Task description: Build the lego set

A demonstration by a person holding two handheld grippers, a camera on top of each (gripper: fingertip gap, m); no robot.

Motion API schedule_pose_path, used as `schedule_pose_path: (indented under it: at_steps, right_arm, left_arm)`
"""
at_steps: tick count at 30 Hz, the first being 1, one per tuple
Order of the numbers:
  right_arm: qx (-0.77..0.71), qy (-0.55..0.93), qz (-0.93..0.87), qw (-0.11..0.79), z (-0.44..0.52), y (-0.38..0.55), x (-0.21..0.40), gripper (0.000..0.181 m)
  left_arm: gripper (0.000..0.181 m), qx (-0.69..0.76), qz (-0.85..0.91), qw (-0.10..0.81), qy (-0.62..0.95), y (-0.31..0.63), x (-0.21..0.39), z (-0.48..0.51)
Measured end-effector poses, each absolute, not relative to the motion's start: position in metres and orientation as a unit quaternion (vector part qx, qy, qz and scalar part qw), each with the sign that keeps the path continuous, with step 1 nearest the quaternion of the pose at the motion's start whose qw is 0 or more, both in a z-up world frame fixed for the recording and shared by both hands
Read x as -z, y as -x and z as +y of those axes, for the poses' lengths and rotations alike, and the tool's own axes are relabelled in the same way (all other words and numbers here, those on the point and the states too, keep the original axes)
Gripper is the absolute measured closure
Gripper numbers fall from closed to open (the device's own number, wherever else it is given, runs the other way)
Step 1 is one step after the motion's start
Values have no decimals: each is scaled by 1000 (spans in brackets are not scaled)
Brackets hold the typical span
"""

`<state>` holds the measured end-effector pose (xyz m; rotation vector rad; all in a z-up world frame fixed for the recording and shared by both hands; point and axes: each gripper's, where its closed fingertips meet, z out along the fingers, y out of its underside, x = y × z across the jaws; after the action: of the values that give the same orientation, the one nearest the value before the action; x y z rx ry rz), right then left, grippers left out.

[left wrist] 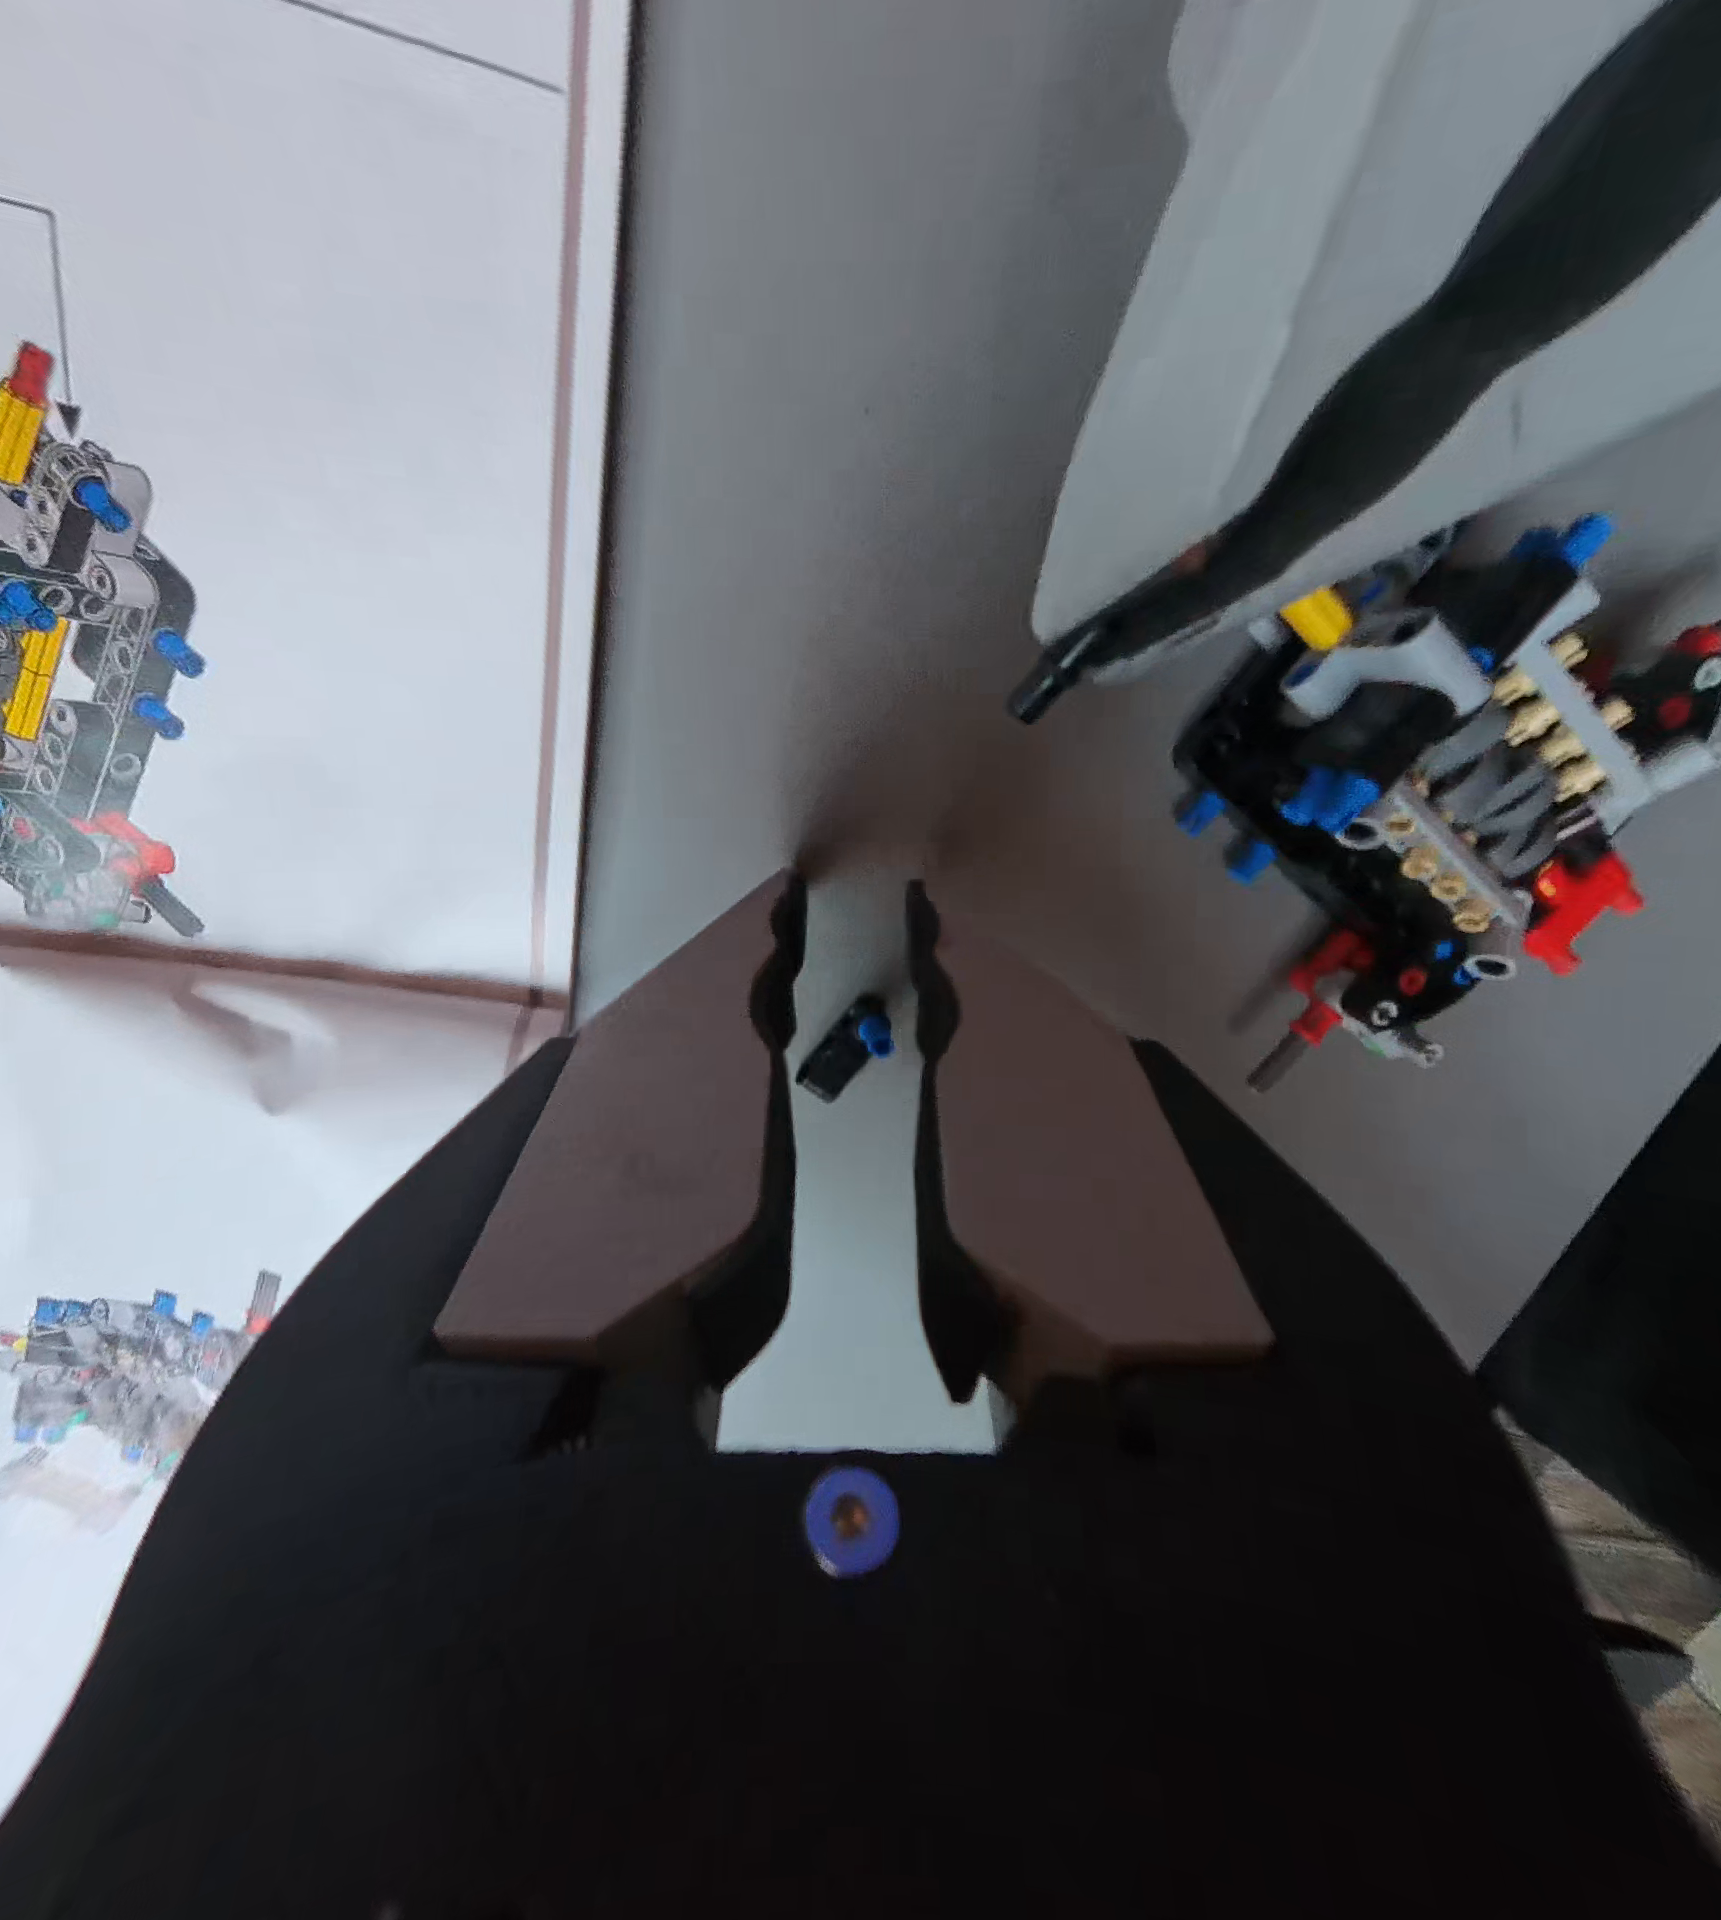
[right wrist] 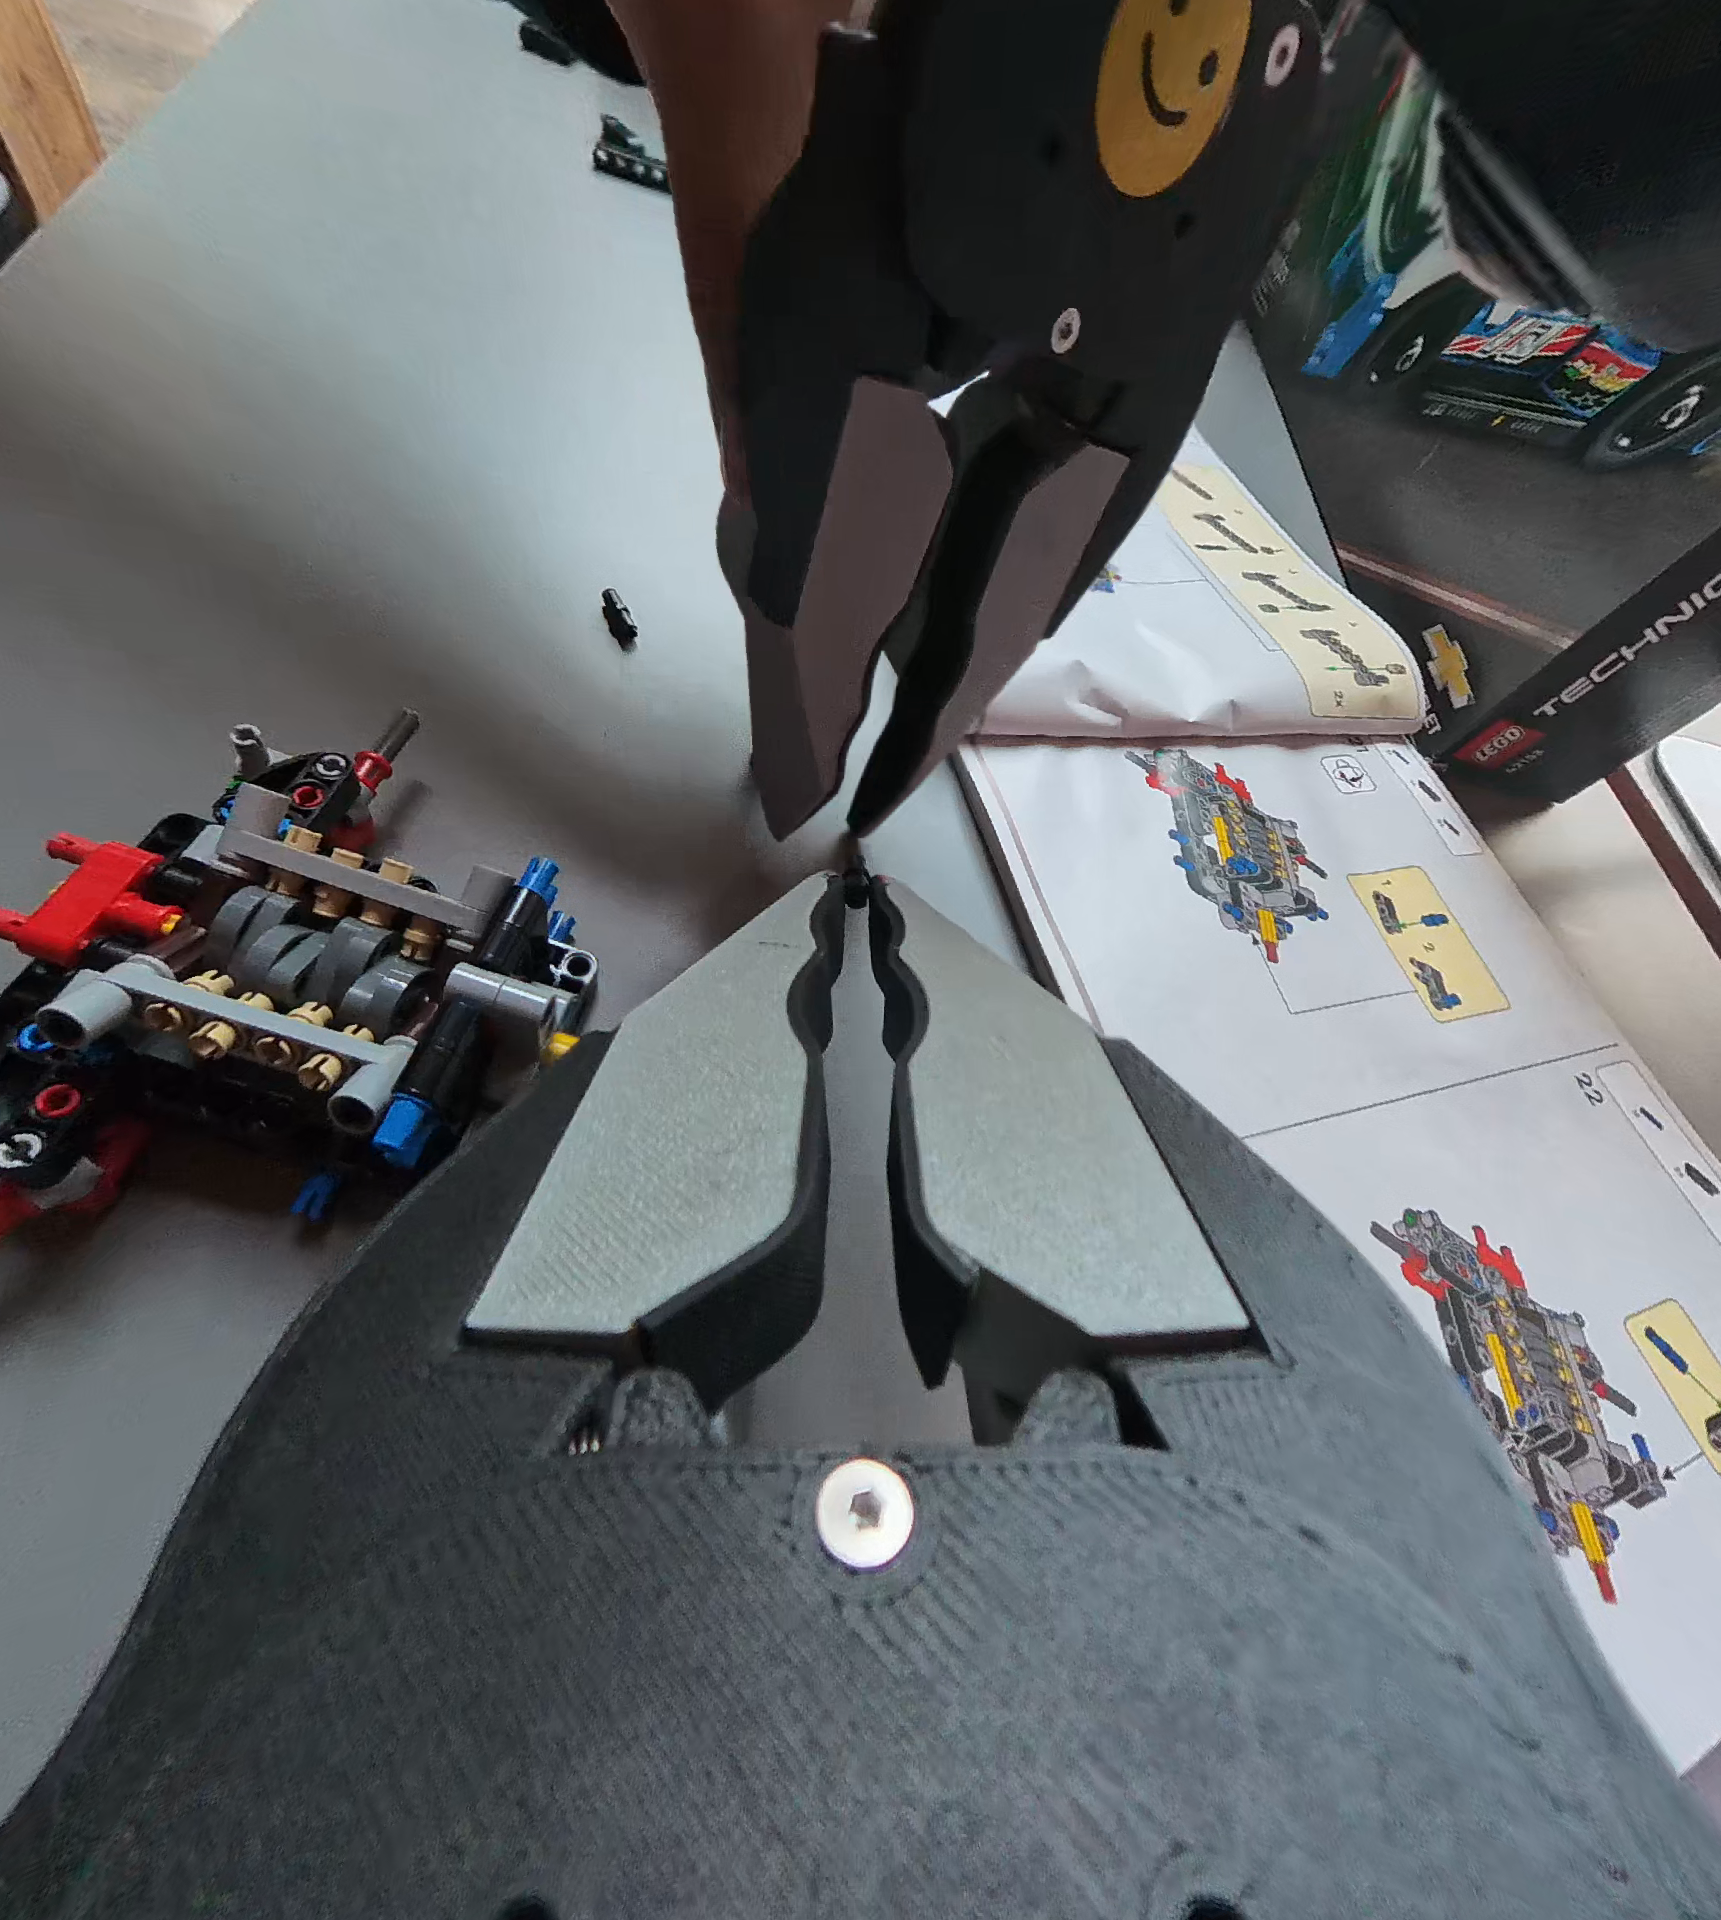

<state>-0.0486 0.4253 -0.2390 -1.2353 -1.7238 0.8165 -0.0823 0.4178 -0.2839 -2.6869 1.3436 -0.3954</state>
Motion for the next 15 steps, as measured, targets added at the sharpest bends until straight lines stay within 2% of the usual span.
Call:
schedule_pose_path:
  at_steps: [3,9,15]
  right_arm:
    - [-327,500,-683,420,428,48,239,180]
    - [-326,507,-682,413,430,48,242,180]
    - [-328,504,-687,408,426,50,244,180]
  left_arm:
    - [163,150,442,45,883,83,277,416]
    - [159,108,512,103,846,125,252,407]
    - [159,78,584,136,797,123,271,404]
